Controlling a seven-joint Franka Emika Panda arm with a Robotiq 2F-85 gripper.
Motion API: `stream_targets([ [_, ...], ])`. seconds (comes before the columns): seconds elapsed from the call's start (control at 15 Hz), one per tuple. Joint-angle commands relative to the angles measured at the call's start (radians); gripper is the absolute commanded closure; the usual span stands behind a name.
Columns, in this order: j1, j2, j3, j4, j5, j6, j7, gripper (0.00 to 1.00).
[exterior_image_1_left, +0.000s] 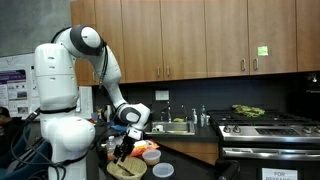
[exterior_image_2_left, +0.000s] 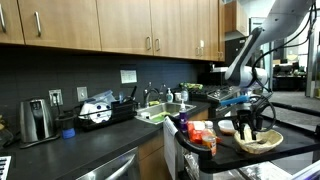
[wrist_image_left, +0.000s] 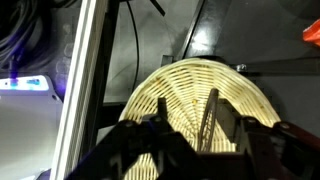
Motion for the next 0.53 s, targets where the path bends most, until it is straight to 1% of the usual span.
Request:
stream_targets([
  [0.0,0.004,-0.014,0.013,0.003,-0.077,0.047,-0.038,0.14],
  [0.13,0.006,-0.032,0.019,0.009,-0.134,0.055,-0.057,0.0],
  [0.2,0.007,-0.04,0.02,0.012,-0.156,0.06,-0.078,0.0],
  [0.27,0.011,-0.104,0.023,-0.054,-0.167,0.078,-0.107,0.0],
  [0.4,0.01,-0.081,0.028,0.01,-0.227,0.048,-0.145,0.0],
  [0.47,0.011,-0.096,0.034,0.013,-0.263,0.041,-0.167,0.0],
])
